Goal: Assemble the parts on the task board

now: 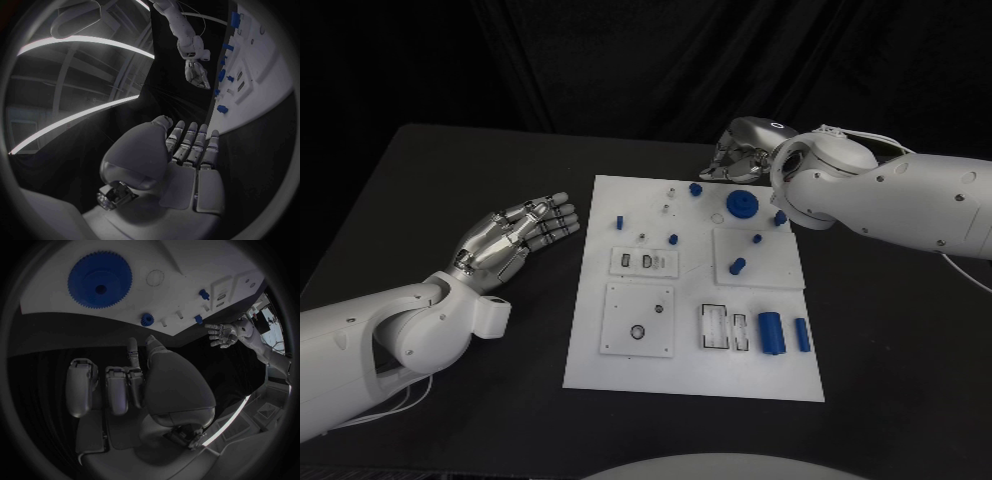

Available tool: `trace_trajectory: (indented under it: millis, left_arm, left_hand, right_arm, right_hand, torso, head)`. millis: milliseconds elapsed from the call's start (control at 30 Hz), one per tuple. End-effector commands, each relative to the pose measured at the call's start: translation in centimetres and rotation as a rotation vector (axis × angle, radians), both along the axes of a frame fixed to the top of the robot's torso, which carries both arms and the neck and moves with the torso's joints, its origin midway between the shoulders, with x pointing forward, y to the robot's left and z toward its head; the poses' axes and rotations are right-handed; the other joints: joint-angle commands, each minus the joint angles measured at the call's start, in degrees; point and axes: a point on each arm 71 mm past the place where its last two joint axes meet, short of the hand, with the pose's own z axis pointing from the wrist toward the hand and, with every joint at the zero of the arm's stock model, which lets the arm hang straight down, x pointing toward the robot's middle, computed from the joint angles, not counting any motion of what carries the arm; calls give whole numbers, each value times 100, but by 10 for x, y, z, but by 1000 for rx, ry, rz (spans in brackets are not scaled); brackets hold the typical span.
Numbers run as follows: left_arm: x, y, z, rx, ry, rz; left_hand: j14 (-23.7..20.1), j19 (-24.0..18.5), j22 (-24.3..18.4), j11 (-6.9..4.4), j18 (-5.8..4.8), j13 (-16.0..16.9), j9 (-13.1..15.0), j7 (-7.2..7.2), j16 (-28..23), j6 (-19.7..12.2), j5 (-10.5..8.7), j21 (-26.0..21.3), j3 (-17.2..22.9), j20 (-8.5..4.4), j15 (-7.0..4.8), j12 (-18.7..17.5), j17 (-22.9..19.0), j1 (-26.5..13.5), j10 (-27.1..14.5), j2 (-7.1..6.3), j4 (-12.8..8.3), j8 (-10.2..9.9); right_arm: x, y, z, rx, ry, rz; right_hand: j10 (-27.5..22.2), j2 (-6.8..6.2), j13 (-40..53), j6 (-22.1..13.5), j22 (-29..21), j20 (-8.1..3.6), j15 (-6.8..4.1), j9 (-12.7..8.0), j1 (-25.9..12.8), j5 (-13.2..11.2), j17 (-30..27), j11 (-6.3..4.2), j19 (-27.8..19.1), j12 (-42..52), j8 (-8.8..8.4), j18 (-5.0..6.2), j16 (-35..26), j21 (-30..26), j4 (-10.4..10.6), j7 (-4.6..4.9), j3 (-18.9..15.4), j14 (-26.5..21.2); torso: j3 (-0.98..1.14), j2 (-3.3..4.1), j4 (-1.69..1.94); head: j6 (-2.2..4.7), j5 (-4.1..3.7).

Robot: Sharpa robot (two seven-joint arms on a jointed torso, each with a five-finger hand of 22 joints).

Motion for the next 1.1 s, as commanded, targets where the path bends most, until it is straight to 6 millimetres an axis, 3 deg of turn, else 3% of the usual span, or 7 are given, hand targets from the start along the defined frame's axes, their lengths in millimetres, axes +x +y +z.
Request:
trace_trajectory:
  millis: [33,300,667,1100]
  left_arm:
    - [-1,1,9,-88,-105,15]
    - [0,0,9,-89,-105,13]
    - [0,0,8,-89,-104,12]
    - [1,0,8,-89,-103,11]
  left_hand:
    - [26,14,-10,19,-73,8,8,113,28,43,-8,-36,35,4,24,23,8,-51,9,-10,-3,33]
    - [26,14,-10,19,-73,8,8,113,28,43,-8,-36,35,4,24,23,8,-51,9,-10,-3,33]
    - [28,12,-11,20,-75,7,7,114,34,37,-4,-38,52,4,26,22,9,-55,7,-11,-2,32]
    - [36,10,-14,22,-78,7,7,116,47,35,-3,-41,72,4,31,24,10,-61,6,-12,-1,32]
  right_arm:
    - [1,-1,-2,-31,-6,-32]
    - [3,2,-6,-36,2,-25]
    - [3,5,-9,-36,4,-11]
    - [2,7,-11,-36,7,5]
  right_hand:
    - [595,-1,1506,6,743,-22,-50,49,154,-91,1379,-33,16,15,45,-62,-5,-11,-81,-20,17,559]
    - [595,0,1506,-27,740,-22,-51,140,320,-186,1343,-33,-4,15,60,-56,-18,-33,-217,-21,61,546]
    - [595,0,1506,-32,719,-20,-47,167,331,-235,1304,-29,-29,15,65,-47,-32,-63,-231,-16,59,532]
    - [595,-11,1506,-62,721,-1,-26,295,72,-517,1280,-6,-51,15,73,-42,-44,-95,-54,9,-73,521]
  torso:
    - [-5,-5,-2]
    - [-7,-9,2]
    - [-7,-6,-1]
    - [2,-5,-4]
  head:
    - [4,6]
    - [-2,0]
    - [-5,12]
    - [-20,8]
